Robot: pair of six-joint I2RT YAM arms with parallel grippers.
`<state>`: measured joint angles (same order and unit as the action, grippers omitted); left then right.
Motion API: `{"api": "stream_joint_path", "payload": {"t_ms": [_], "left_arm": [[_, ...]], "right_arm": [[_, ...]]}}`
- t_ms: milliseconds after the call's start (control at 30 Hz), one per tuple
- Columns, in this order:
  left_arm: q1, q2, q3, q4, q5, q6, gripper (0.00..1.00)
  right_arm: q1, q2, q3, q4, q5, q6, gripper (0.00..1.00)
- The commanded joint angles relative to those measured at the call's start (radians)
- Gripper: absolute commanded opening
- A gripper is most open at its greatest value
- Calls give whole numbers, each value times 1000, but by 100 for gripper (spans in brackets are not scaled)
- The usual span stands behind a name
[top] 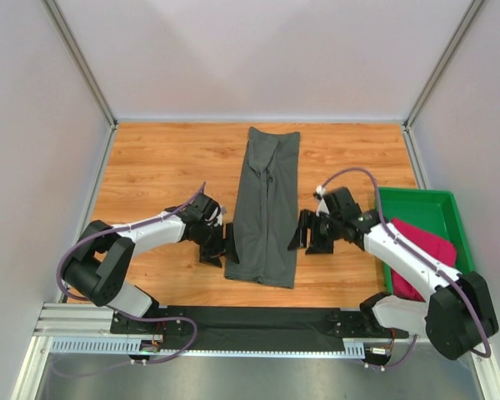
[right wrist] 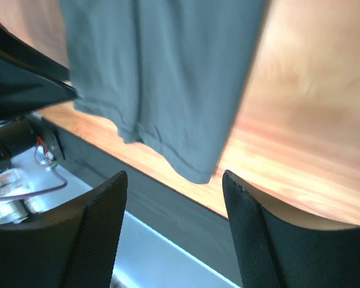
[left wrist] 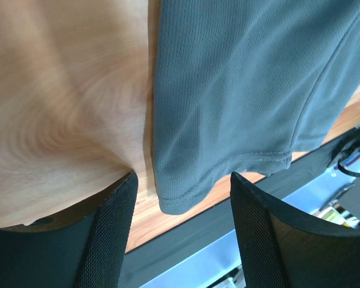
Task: Fold and stack the t-shirts
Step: Fold the tshirt
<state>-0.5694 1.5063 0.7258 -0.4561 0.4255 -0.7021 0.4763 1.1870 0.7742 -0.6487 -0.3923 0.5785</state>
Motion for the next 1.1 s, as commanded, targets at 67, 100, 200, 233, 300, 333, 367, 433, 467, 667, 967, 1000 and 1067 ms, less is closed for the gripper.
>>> {"api": "stream_joint_path", "payload": {"t_ms": [67,100,200,233,300,333,367,433,467,667,967,1000,1067], "left_arm": [[-12,-24,-118,79,5,-66,69],[-12,-23,-124,83,6,-72,68],[-12,-23,-149,103,10,-82,67],[-11,-24,-155,106,4,-80,66],[-12,-31,-169,108,-5,-82,63],[-12,-32,-173,120,-8,-83,62],[-12,-38,-180,123,-11,-83,62],[-12,-40,-178,111,-34,-77,61],[-12,-37,-177,112,-37,-76,61],[-10,-14,-186,91,-44,-71,57],[-12,-18,-203,88,-64,-77,45],[-12,-12,-204,99,-62,-80,44],[-12,-9,-210,103,-60,-80,41]], "right_arm": [[44,-102,-304,329,-186,259,66],[50,-101,-349,378,-187,274,65],[67,-58,-389,428,-175,288,64],[67,-41,-406,438,-174,290,62],[67,6,-423,480,-171,291,62],[67,17,-441,497,-163,294,61],[67,28,-449,514,-157,300,61],[67,57,-464,561,-157,322,60],[65,63,-472,570,-161,330,60],[70,77,-477,546,-169,331,54],[94,83,-475,451,-103,316,49],[96,95,-475,466,-102,317,47],[99,130,-477,486,-102,322,43]]}}
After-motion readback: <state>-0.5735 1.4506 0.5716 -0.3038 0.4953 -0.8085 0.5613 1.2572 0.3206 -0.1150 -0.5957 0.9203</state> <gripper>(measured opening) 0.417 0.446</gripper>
